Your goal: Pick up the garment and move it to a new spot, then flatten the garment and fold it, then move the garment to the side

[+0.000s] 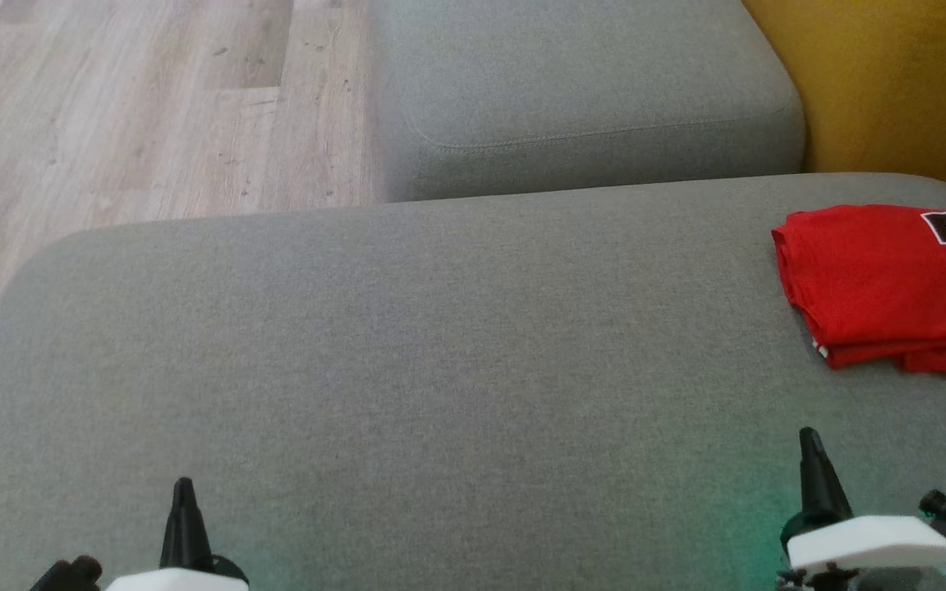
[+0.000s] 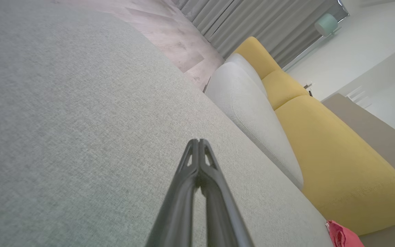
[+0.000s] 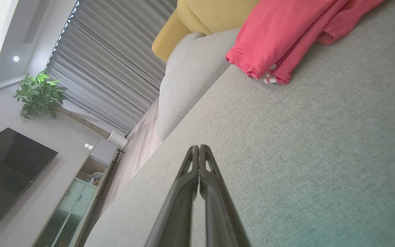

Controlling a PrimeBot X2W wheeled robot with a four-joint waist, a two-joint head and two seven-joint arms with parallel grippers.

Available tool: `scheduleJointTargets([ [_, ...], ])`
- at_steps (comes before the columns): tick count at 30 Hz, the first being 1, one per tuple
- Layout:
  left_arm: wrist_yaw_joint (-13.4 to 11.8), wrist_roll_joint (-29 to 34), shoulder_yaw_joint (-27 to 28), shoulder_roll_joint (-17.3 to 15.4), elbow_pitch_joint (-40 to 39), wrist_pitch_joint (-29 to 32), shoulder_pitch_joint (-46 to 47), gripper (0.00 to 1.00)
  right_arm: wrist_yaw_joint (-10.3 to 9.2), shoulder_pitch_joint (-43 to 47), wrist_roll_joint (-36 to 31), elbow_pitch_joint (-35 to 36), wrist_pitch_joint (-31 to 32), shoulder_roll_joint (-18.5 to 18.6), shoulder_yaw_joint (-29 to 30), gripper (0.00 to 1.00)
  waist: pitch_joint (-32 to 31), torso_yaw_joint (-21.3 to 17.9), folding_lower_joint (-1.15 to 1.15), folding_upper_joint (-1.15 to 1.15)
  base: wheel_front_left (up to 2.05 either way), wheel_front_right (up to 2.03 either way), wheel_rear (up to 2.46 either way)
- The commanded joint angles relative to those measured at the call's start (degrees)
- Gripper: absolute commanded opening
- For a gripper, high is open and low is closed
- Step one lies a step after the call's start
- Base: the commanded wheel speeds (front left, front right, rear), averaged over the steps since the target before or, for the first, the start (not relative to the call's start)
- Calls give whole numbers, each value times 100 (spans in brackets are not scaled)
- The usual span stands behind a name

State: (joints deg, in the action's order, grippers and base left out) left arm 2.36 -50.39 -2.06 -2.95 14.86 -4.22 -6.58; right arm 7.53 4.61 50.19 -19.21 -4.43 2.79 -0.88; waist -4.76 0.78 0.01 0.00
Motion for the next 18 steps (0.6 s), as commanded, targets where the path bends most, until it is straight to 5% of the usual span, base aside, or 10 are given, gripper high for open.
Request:
scheduleJointTargets([
  [1,50,-170,153,2,-151,37,341,0,-2,-375,187,234,31,48,-2,0,12,-2,0,0,0,0,0],
  [18,171,-1219,337,3,-132,307,586,0,-2,-558,1249,309,296,50,177,0,138,-22,0,0,0,0,0],
])
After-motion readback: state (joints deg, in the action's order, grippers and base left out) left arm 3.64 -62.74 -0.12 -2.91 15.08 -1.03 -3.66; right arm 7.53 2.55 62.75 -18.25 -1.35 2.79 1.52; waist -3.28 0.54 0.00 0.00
